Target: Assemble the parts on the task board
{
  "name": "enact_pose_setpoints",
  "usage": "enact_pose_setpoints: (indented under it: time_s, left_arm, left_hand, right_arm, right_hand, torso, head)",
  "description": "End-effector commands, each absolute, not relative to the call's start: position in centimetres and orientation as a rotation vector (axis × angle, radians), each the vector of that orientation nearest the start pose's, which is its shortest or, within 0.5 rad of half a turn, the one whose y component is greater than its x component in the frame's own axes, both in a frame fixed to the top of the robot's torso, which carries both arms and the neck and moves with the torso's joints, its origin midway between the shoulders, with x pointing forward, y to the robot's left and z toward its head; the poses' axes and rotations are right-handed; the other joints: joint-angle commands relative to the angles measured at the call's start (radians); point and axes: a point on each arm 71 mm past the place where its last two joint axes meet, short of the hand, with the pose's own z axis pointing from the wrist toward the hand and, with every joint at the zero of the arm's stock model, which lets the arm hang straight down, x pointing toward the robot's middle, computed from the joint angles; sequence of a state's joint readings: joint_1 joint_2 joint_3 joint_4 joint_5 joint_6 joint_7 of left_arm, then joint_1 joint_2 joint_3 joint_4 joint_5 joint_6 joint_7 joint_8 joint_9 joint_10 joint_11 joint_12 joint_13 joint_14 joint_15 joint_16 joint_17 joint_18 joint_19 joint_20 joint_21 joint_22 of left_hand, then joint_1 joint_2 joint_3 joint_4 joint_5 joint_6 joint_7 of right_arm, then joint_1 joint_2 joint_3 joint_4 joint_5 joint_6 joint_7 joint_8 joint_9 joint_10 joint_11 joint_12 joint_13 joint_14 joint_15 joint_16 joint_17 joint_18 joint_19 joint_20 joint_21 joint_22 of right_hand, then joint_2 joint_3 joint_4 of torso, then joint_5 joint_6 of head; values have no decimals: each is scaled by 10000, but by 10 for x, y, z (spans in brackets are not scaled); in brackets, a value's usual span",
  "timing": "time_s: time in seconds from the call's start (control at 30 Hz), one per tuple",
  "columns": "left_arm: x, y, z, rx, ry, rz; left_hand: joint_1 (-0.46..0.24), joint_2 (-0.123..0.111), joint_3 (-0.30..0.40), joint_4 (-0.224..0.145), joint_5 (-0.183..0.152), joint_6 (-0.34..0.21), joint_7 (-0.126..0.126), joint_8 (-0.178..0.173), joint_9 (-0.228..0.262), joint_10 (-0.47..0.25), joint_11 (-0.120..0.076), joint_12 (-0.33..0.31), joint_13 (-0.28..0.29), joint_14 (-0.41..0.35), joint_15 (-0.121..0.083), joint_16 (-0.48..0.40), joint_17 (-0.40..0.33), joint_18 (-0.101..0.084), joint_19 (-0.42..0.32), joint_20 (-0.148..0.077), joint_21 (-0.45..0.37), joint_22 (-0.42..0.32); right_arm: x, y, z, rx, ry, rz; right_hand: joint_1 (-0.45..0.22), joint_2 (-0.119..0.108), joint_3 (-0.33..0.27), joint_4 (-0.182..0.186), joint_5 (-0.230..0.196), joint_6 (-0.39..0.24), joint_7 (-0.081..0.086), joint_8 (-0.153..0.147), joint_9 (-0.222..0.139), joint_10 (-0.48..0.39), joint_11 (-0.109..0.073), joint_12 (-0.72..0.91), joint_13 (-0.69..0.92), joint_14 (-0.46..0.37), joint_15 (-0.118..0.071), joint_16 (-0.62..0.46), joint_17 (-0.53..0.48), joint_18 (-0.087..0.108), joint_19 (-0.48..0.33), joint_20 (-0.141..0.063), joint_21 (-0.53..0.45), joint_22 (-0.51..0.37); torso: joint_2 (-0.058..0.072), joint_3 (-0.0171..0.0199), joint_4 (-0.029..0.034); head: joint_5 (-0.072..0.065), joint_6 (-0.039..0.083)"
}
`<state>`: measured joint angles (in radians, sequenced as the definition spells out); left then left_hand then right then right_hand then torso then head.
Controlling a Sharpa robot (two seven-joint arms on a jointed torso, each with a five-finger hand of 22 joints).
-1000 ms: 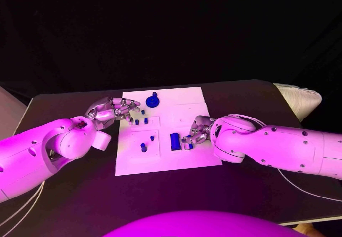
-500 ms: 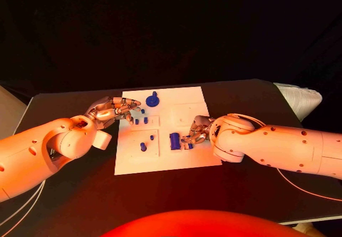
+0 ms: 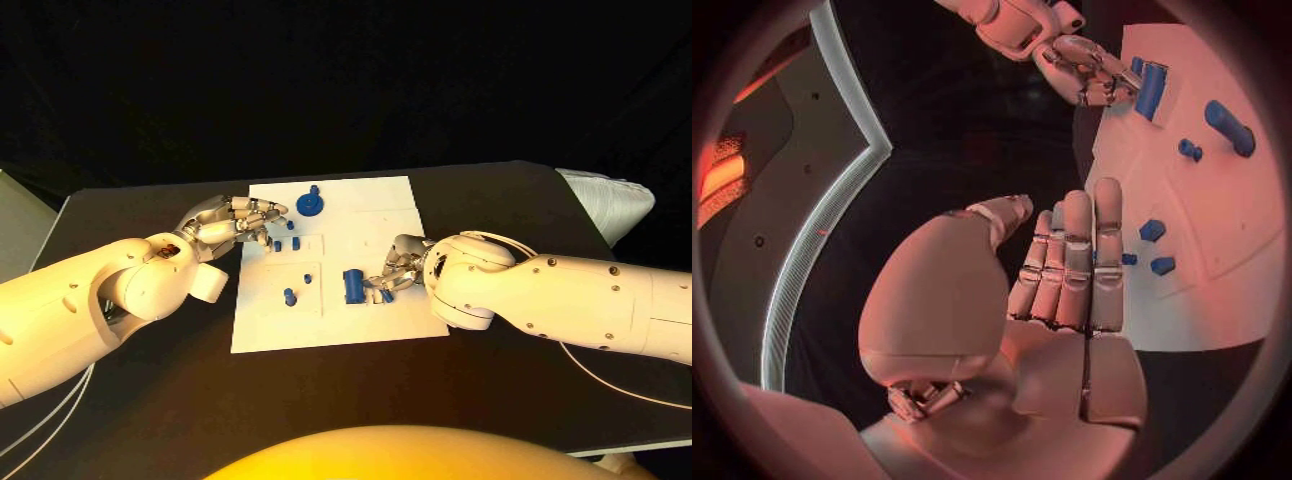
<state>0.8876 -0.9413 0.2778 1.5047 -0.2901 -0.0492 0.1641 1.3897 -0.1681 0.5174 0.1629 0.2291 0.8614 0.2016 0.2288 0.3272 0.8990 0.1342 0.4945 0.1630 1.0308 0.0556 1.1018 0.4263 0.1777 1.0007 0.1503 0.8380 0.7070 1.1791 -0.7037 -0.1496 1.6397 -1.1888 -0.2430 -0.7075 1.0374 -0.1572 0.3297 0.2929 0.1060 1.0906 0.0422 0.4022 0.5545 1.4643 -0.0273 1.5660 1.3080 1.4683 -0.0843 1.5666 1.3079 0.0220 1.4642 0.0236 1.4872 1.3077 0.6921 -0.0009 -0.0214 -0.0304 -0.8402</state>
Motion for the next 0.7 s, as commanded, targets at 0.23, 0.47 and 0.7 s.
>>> enact_pose_setpoints:
  time_s: [0.23, 0.47, 0.7]
  left_arm:
    - [466, 255, -223, -10632, 16927, -15337]
    - [466, 255, -223, -10631, 16934, -15336]
    - [466, 255, -223, -10616, 16938, -15324]
  left_hand:
    - [45, 46, 57, -12, 45, -47, -12, 50, 13, -45, -4, 32, -10, -66, 25, -57, -11, 65, 25, 2, -48, -16]
    - [45, 46, 57, -12, 45, -47, -12, 50, 13, -45, -4, 32, -10, -66, 25, -57, -11, 65, 25, 2, -48, -16]
    - [61, 46, 75, -11, 41, -58, -3, 57, 16, -60, 4, 45, -15, -89, 34, -64, -17, 63, 12, 6, -55, -15]
  right_arm:
    - [434, -132, -248, 2272, 21662, 3881]
    - [434, -133, -248, 2285, 21666, 3875]
    - [435, -135, -249, 2333, 21604, 3812]
  right_hand:
    - [-364, 88, -867, -6, 518, 60, -49, 141, -84, 1065, -65, 48, 2628, 1025, -89, 42, 2629, -85, 934, -90, 88, 2451]
    - [-277, 401, -867, -29, 859, 108, -89, 251, -91, 1065, -96, 48, 2628, 1025, -111, 42, 2629, -98, 947, -108, 160, 2468]
    - [312, 681, -673, -73, 301, 80, -118, 375, -107, 1065, -125, 48, 2628, 1025, -138, 42, 2629, -94, 943, -136, 143, 2463]
  torso:
    - [-6, 2, -3]
    - [-3, 2, -9]
    - [-3, 2, -5]
  head:
    - [13, -27]
    - [13, -28]
    - [13, -30]
